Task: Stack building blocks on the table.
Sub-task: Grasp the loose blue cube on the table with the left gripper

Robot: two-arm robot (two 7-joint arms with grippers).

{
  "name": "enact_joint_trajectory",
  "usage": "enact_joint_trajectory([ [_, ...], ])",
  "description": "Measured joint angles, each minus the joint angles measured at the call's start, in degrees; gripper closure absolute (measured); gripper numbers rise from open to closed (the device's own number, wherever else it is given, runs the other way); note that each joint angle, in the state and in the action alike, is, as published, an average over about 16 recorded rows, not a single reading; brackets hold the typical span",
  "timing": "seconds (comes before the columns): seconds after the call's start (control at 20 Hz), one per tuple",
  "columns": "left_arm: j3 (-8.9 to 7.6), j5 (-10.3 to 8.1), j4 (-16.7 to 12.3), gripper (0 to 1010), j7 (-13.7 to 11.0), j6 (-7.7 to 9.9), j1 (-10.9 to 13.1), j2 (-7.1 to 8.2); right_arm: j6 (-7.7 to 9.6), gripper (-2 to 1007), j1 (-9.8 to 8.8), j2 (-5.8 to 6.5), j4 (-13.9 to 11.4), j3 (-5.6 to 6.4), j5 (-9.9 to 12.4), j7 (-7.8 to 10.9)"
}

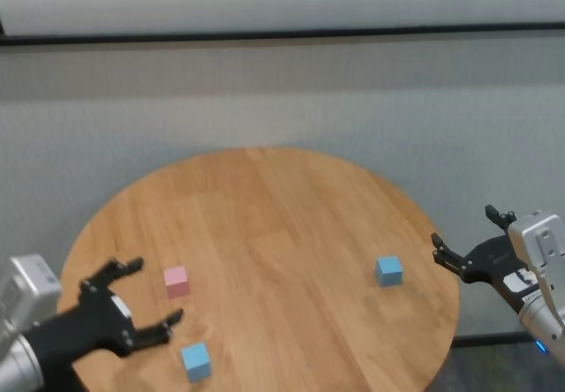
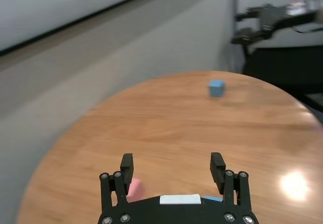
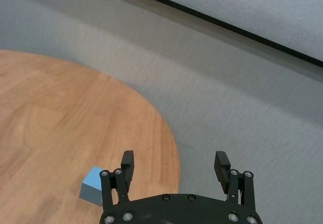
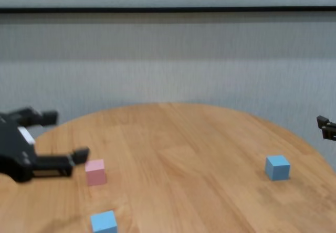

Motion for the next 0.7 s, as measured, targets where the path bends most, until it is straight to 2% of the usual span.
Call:
enact_joint_trajectory([
  [0.35,2.61,2.09,1.5,10,-4.1,-0.38,-0.6,-1.43,0.00,4,0.00,0.00,0.0,0.00,0.0,0.00],
  [0.7,4.20,3.25,4.6,10,-8.0,-0.58,-2.2,-3.14,0.00,4,0.00,0.00,0.0,0.00,0.0,0.00],
])
